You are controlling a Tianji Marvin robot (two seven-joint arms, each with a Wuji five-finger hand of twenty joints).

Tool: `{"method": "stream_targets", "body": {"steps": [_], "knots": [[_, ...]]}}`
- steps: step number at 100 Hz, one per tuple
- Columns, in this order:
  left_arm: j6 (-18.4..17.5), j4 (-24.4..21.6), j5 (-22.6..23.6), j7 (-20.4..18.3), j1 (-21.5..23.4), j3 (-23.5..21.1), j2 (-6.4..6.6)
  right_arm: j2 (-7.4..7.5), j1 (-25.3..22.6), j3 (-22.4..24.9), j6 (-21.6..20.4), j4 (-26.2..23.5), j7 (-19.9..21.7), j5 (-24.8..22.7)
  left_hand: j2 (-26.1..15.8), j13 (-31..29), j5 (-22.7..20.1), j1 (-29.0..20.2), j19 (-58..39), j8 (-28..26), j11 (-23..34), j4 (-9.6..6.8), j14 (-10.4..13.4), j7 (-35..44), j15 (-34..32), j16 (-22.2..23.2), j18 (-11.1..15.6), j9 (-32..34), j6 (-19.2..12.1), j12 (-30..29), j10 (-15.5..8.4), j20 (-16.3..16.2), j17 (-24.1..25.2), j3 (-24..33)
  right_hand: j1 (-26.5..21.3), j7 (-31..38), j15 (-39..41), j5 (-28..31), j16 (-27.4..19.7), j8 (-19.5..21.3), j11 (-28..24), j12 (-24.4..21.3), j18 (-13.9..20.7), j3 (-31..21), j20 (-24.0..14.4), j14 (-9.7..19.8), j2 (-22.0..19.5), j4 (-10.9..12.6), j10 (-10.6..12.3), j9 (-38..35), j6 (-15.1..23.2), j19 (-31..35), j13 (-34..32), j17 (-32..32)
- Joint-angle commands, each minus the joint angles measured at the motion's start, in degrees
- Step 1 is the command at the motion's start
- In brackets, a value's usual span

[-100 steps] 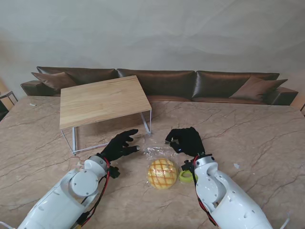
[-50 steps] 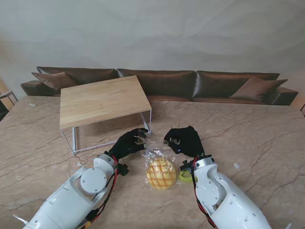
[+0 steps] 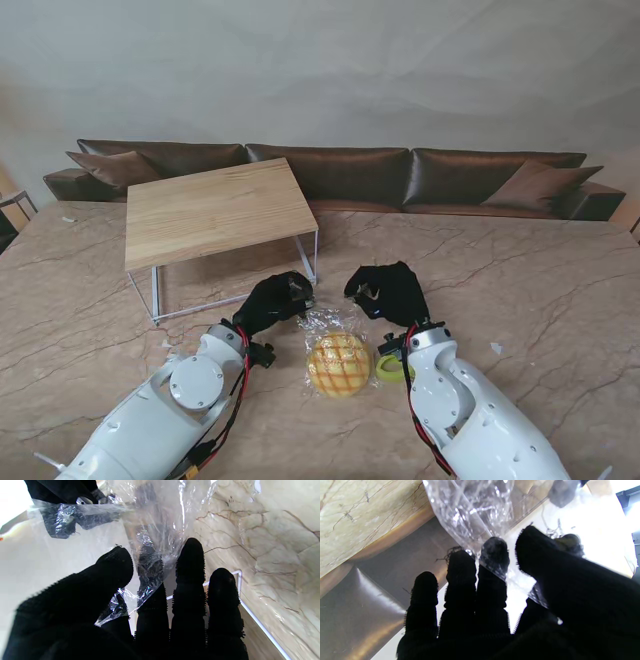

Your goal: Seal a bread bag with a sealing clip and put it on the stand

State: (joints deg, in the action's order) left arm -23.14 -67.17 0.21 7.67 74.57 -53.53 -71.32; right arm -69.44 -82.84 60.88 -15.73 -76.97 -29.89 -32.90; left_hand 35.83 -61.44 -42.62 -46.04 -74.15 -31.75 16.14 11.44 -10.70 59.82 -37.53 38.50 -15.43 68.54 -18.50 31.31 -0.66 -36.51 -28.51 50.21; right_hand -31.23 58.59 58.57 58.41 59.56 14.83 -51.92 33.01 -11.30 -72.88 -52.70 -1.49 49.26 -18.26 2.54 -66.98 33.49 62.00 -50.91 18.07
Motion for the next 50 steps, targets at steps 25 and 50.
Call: {"method": "stream_targets", "body": {"steps": [25, 50], "knots": [[-3.9, 1.7, 2.5, 3.8, 0.2, 0.3, -1.19, 0.17, -1.7, 0.8, -1.2, -0.8, -1.3, -2.3, 3.2, -10.8, -13.5, -7.2, -4.9, 9.9, -3.5, -1.1, 1.7, -1.0, -1.5, -7.1, 1.8, 1.8, -0.7, 2.2, 4.8, 11.1, -17.4, 2.2, -1.0, -0.5, -3.5, 0.9, -1.4, 1.8, 1.5, 0.8, 0.5, -3.1, 0.9, 2.4, -1.2, 0.1, 3.1, 0.3, 3.3, -0.4, 1.4, -0.2], [-6.9, 2.7, 10.3, 9.1, 0.4, 0.5, -1.3, 4.66, -9.3, 7.7, -4.2, -9.9, 15.3, -6.1, 3.0, -10.4, -13.6, -8.0, -2.8, 5.0, -2.7, -0.92, 2.8, -0.5, 1.1, -8.1, 2.7, 0.5, 0.4, 4.3, 3.7, 15.3, -17.9, 2.8, 17.3, -0.7, -17.7, -8.4, -9.3, -3.0, 17.3, -2.9, 2.9, 1.3, 2.5, 2.4, 5.0, -5.3, 0.8, 21.9, -4.3, -8.9, 20.9, -9.6]]}}
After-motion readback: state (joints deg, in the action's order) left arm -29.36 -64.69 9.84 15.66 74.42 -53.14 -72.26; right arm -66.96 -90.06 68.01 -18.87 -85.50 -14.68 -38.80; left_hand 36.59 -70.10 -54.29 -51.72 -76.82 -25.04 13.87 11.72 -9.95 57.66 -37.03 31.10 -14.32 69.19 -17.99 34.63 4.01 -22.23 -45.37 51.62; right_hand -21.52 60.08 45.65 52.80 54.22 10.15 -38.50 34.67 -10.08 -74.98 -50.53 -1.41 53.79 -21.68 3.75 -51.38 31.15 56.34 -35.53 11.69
